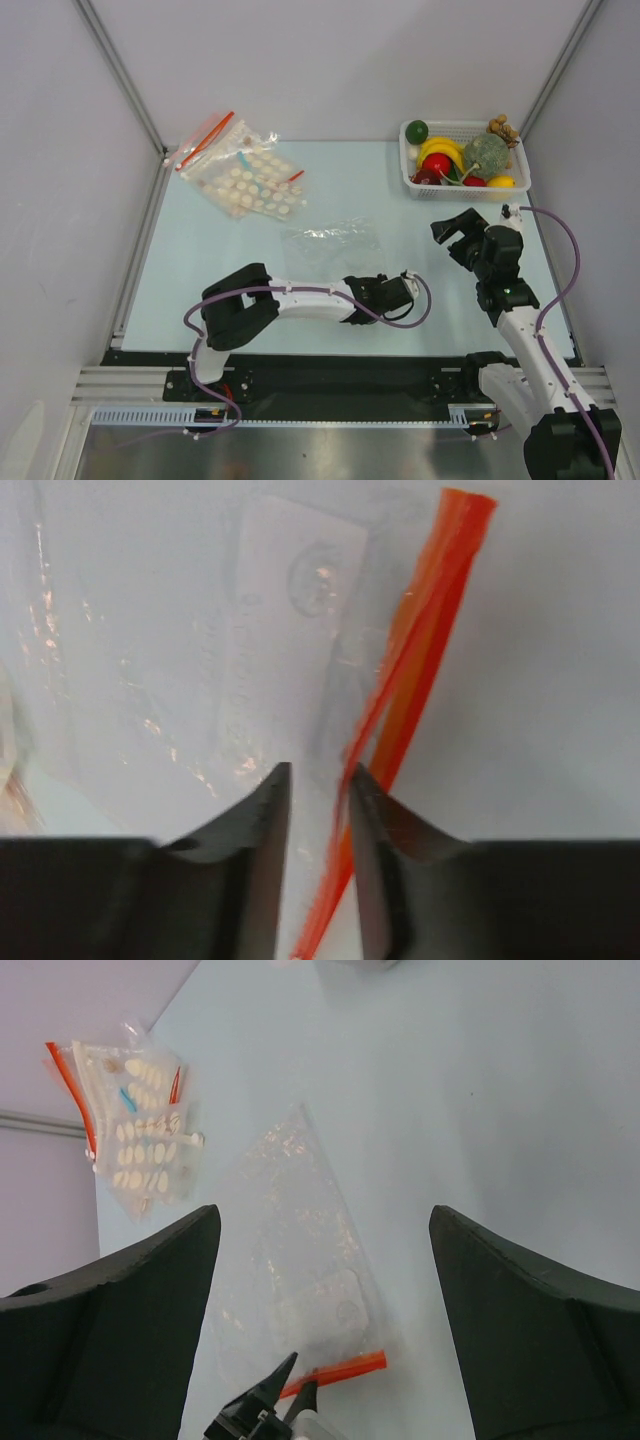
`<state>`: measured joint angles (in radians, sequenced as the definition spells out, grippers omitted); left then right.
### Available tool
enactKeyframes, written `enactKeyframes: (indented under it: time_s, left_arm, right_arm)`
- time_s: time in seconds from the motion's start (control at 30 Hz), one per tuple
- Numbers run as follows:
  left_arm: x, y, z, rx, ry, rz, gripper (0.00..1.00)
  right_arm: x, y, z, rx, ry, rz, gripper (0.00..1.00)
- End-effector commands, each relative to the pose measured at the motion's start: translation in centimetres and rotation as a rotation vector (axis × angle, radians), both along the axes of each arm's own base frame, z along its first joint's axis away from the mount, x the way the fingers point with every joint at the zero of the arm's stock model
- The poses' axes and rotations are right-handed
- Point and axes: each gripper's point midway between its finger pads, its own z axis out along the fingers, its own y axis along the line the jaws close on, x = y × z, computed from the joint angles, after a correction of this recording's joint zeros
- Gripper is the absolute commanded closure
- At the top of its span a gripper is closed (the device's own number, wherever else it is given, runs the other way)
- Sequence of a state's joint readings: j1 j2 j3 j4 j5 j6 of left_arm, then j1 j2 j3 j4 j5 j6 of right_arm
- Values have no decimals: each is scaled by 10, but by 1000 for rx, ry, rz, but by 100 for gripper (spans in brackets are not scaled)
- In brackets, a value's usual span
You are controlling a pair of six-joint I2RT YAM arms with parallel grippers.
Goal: Place the food in the zip-top bag and seal the zipper
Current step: Pick up the zipper food storage bag at the center of the board, then open the zipper of the food storage bag.
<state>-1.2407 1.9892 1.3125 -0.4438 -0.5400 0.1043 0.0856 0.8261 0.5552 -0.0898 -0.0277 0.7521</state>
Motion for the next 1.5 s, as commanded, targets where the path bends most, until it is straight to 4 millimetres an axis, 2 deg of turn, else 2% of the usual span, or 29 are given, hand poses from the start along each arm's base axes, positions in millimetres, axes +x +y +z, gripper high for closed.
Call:
enactKeyframes:
  time_s: [0.0,0.07,0.2,0.23,0.27,0.33,0.47,0.5,0.53,0.57,0.6,0.67,0.7,0.73,0.77,0.83,0.9,0.93,1.1,1.23,1.47]
  left_arm:
    - [11,-3,22,-25,-68,36,73]
    - [13,-1,31,-52,-86,46,85]
    - [19,4,52,-118,-138,104,98]
    - [21,5,63,-153,-148,121,100]
    - [23,8,69,-172,-156,142,100]
    - [32,19,87,-257,-157,209,100]
    - [34,31,107,-433,-82,275,100]
    - [39,38,125,-519,-74,303,100]
    - [36,38,132,-572,-40,288,100]
    - [32,43,129,-590,-18,287,100]
    - [35,47,149,-667,-29,294,100]
    - [31,52,153,-712,-11,288,100]
    - [32,56,167,-764,-26,296,100]
    - [32,58,171,-782,-30,296,100]
    - [30,61,171,-794,-27,294,100]
    - [28,63,185,-855,-33,286,100]
    - [23,60,184,-878,-3,261,100]
    - [21,59,188,-898,-2,253,100]
    - [19,54,188,-911,25,247,100]
    - [16,50,186,-919,47,225,100]
    - [12,43,185,-930,75,200,100]
  right_arm:
    - [4,2,9,20,-40,8,9]
    - [4,2,10,22,-46,11,10]
    - [5,13,10,30,-63,79,11]
    - [6,18,14,12,-91,122,11]
    - [4,33,18,31,-121,210,11]
    - [1,49,18,42,-148,301,14]
    - [-3,76,18,20,-177,395,20]
    - [-4,83,17,-2,-190,426,22]
    - [-5,90,17,-15,-200,450,24]
    - [-11,107,20,-31,-221,499,25]
    - [-13,114,22,-62,-243,523,28]
    - [-18,129,29,-95,-292,561,31]
    - [-26,143,32,-122,-323,613,34]
    - [-29,147,37,-135,-346,618,36]
    - [-38,161,42,-139,-375,664,38]
    - [-43,169,47,-177,-420,696,39]
    - [-55,185,53,-191,-459,750,39]
    - [-59,190,56,-213,-482,768,40]
    - [-73,208,62,-265,-534,804,41]
    - [-72,214,57,-298,-513,787,43]
    - [-56,215,46,-337,-446,708,57]
